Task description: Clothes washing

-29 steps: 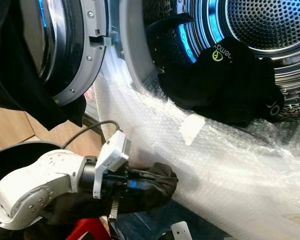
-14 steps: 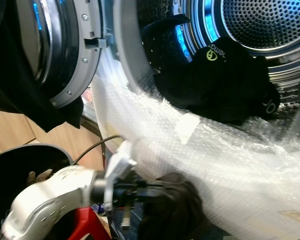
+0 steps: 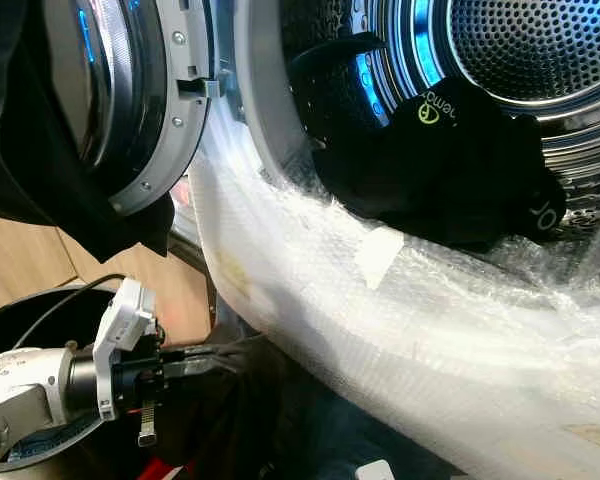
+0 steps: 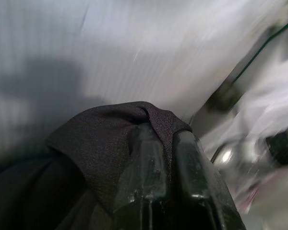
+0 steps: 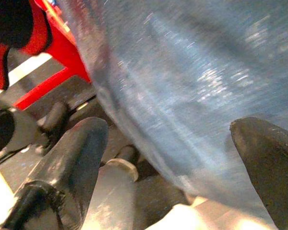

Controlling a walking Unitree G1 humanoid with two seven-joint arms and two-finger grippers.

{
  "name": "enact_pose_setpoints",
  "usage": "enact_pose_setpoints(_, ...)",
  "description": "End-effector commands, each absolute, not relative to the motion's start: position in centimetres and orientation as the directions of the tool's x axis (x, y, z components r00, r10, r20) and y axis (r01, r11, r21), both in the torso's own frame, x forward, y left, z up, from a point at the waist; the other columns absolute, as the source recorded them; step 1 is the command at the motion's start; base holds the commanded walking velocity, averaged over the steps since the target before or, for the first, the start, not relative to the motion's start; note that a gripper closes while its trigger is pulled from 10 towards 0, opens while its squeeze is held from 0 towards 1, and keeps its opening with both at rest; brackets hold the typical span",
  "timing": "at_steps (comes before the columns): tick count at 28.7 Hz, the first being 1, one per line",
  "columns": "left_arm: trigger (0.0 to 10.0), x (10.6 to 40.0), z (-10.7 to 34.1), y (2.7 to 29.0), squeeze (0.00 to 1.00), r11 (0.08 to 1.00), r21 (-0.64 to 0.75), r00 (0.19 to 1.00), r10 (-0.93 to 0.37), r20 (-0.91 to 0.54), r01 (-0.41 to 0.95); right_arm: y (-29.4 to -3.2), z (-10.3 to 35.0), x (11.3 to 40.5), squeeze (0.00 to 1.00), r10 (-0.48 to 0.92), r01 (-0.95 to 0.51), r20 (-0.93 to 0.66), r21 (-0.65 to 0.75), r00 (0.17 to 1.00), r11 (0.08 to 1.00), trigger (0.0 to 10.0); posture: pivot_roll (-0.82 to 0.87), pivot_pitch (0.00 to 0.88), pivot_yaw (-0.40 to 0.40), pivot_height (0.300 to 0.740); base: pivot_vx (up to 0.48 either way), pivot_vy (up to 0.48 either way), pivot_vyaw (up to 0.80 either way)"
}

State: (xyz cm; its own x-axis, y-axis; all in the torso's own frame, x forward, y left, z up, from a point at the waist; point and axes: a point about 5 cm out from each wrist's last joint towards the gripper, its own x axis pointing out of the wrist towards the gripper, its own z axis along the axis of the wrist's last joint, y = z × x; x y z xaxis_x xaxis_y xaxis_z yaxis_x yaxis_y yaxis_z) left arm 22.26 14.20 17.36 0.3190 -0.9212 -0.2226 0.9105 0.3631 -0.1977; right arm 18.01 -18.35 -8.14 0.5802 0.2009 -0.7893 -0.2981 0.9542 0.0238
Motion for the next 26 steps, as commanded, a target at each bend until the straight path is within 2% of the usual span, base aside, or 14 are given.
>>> enact_pose_setpoints(1,0.0,22.3,16.8,13.7,0.0,0.352,-0.185,0.304,-0.921,-0.245,0.917,-19.1,-7.4,19.0,0.0,0.2,-0.309,-0.76,-0.002,0.619,0.951,10.0,0.2,0.0,-0.103,0.74,0.0,0.0,0.0)
enact_pose_setpoints(7,0.0,22.1,15.5,13.5,0.0,0.343,-0.21,0.278,-0.918,-0.284,0.916,-20.8,-6.2,19.9,0.02,0.271,-0.374,-0.71,0.011,0.65,0.927,10.0,0.18,0.0,-0.106,0.74,0.0,0.0,0.0)
enact_pose_setpoints(8,0.0,22.3,15.2,13.7,0.0,0.359,-0.218,0.292,-0.912,-0.287,0.907,-21.6,-5.7,19.9,1.0,0.319,-0.37,-0.672,0.073,0.668,0.926,10.0,0.18,0.0,-0.107,0.74,0.0,0.0,0.0)
enact_pose_setpoints(11,0.0,22.4,14.7,13.5,0.0,0.358,-0.222,0.289,-0.912,-0.291,0.907,-22.3,-5.3,19.4,1.0,0.418,-0.411,-0.63,0.169,0.654,0.896,10.0,0.18,0.0,-0.112,0.74,0.0,0.0,0.0)
enact_pose_setpoints(14,0.0,22.3,14.5,13.2,0.0,0.338,-0.233,0.269,-0.921,-0.282,0.912,-22.3,-5.2,18.4,1.0,0.529,-0.479,-0.602,0.261,0.598,0.838,10.0,0.17,0.0,-0.111,0.74,0.0,0.0,0.0)
enact_pose_setpoints(17,0.0,22.1,14.4,13.0,0.0,0.318,-0.238,0.248,-0.927,-0.282,0.918,-22.3,-5.1,17.0,1.0,0.667,-0.571,-0.562,0.371,0.49,0.732,10.0,0.16,0.0,-0.108,0.74,0.0,0.0,0.0)
enact_pose_setpoints(18,0.0,22.0,14.3,12.9,0.0,0.308,-0.239,0.236,-0.928,-0.288,0.921,-22.3,-5.0,15.9,1.0,0.738,-0.63,-0.546,0.422,0.397,0.652,10.0,0.16,0.0,-0.106,0.74,0.0,0.0,0.0)
enact_pose_setpoints(21,0.0,21.9,14.2,12.7,0.0,0.285,-0.246,0.21,-0.934,-0.291,0.927,-22.4,-5.3,14.2,1.0,0.782,-0.693,-0.566,0.454,0.262,0.56,10.0,0.15,0.0,-0.101,0.74,0.0,0.0,0.0)
enact_pose_setpoints(24,0.0,21.8,14.2,12.5,0.0,0.261,-0.243,0.186,-0.938,-0.293,0.934,-22.4,-5.2,13.4,1.0,0.802,-0.729,-0.564,0.463,0.196,0.504,10.0,0.15,0.0,-0.1,0.74,0.0,0.0,0.0)
enact_pose_setpoints(26,0.0,21.9,14.2,12.4,0.0,0.247,-0.243,0.171,-0.94,-0.295,0.938,-22.3,-5.0,13.3,1.0,0.816,-0.743,-0.549,0.467,0.18,0.478,10.0,0.14,0.0,-0.099,0.74,0.0,0.0,0.0)
